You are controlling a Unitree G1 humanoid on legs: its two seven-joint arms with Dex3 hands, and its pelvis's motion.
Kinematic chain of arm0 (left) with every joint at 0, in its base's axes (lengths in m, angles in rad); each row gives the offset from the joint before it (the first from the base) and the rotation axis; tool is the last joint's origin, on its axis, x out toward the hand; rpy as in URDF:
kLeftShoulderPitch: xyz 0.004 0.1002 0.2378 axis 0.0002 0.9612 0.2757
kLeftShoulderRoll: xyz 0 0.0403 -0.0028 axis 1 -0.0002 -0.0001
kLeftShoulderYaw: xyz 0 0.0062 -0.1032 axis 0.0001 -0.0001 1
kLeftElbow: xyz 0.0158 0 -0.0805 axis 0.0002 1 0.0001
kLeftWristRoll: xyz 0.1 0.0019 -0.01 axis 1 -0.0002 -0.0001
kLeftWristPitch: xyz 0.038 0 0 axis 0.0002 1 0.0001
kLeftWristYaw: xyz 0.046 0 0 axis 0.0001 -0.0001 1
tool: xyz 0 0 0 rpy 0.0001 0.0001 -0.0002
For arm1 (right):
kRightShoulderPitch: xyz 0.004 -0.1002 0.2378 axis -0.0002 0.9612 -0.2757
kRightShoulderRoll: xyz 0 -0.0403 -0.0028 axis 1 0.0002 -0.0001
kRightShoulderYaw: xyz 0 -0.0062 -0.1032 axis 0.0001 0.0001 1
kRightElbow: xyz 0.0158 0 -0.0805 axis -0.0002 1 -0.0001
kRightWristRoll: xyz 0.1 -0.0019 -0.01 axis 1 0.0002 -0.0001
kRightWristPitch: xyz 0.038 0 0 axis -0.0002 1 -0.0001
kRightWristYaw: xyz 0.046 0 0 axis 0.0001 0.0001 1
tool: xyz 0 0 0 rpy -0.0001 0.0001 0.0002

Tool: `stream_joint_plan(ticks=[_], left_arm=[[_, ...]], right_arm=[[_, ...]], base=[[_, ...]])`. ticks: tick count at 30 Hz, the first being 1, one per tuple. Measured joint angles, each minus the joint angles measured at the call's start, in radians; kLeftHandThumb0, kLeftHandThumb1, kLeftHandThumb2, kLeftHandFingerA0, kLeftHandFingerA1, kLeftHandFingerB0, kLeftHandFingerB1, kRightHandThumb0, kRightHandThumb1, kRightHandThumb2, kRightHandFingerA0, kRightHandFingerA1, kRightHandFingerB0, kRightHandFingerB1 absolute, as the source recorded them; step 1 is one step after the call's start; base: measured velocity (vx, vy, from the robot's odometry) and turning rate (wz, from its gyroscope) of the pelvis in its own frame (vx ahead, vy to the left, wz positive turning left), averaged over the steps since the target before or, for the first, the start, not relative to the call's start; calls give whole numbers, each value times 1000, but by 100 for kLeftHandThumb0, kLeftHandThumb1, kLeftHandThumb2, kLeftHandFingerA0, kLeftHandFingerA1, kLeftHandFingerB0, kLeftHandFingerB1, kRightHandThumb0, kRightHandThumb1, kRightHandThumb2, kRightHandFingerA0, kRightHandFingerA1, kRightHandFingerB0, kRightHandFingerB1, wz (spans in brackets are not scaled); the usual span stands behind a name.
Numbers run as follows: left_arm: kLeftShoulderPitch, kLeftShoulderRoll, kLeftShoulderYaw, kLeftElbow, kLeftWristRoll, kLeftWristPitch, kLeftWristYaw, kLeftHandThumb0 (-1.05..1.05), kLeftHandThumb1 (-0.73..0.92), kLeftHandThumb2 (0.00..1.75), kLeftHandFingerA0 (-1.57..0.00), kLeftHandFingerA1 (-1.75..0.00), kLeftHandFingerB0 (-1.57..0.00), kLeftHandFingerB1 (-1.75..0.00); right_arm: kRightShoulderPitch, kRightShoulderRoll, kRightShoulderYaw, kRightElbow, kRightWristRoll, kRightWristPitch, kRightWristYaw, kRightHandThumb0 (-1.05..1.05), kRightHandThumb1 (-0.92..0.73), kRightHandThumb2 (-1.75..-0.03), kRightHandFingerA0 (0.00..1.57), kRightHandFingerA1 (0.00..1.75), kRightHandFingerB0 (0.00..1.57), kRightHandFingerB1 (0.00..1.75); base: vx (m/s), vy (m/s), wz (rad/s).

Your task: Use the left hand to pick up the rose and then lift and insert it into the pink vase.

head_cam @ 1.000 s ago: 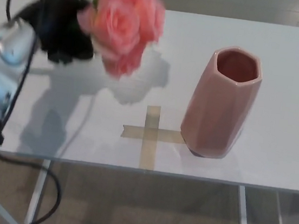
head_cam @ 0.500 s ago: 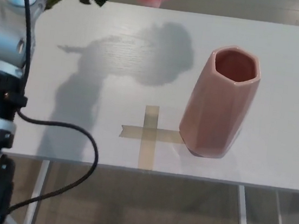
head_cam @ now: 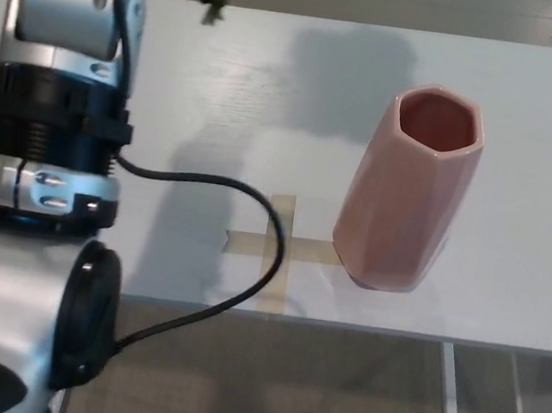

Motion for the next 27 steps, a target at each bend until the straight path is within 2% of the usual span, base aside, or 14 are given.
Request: stream_joint_plan(ticks=[3,16,27], left_arm=[[-25,-42,18,-29,-25,50,7,-20,78,69,-104,-146,-82,-90],[-97,-171,51,-178,-104,268,53,-18,78,67,-105,-146,-80,-86],[-126,-200,28,-279,-171,432,93,-18,78,67,-102,-149,-80,-87]], right_arm=[[0,0,0,0,0,0,0,-22,-61,-57,64,52,58,48],[0,0,1,0,0,0,0,-23,-61,-57,66,53,58,49],[0,0,6,2,0,0,2,-22,-61,-57,66,53,58,49]], base=[[0,0,0],[0,0,0],[0,0,0]])
